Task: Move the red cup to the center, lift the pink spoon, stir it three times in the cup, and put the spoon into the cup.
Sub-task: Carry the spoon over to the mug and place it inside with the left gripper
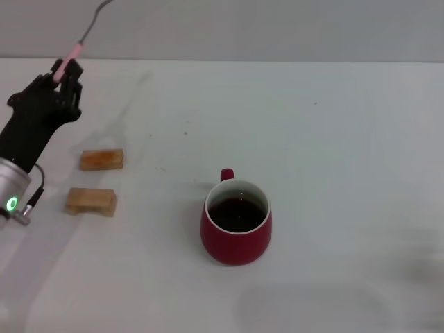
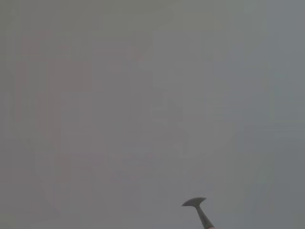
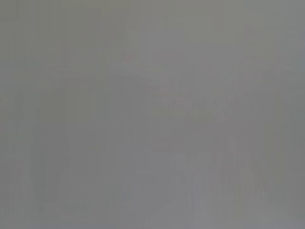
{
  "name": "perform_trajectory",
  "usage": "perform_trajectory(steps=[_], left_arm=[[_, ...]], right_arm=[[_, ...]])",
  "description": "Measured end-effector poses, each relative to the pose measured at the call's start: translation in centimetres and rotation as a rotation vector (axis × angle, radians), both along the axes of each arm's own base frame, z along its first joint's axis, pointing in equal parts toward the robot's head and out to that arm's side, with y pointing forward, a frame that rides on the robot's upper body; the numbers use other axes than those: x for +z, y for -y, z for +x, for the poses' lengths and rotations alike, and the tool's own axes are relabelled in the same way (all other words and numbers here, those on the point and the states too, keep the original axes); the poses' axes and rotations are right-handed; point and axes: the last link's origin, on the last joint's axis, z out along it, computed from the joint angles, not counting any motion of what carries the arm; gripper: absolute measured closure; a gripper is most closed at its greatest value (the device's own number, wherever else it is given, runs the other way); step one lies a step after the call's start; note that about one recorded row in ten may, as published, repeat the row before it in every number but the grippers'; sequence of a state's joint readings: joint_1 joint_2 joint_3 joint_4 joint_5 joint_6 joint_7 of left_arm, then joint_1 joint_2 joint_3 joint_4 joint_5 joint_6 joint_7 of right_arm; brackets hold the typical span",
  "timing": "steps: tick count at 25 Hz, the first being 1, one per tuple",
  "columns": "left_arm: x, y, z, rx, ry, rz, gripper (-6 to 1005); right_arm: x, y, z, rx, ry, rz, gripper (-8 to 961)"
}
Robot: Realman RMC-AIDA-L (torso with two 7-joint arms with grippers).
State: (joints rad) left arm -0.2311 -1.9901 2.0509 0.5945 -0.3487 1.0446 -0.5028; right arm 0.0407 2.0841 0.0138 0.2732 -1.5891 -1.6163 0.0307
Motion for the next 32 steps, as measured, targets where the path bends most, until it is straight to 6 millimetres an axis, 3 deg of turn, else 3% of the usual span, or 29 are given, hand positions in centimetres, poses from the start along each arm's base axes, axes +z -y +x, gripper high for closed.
perform_trajectory(steps=[5,11,24,32], left_arm=[[-0.2,-0.8,1.3,-0.017,-0.047,-0.02,824],[-1.0,-0.5,2.6,-0.074,-0.289,0.077,824],[-1.1,1.6,1.1,-0.138,-0.654,0.361,825],[-0.1,1.7,1.0,-0.119,-0.543,0.39,824]], right_arm=[[-0.2,0.0,0.1,-0.007,-0.002,-0.006,954],[-0.3,0.1,0.2,-0.017,-0.003,-0.014,954],[-0.6,-0.4,0.1,-0.018,-0.006,-0.031,954],[-0.6,-0.5,0.1,-0.018,-0.005,-0.035,953]])
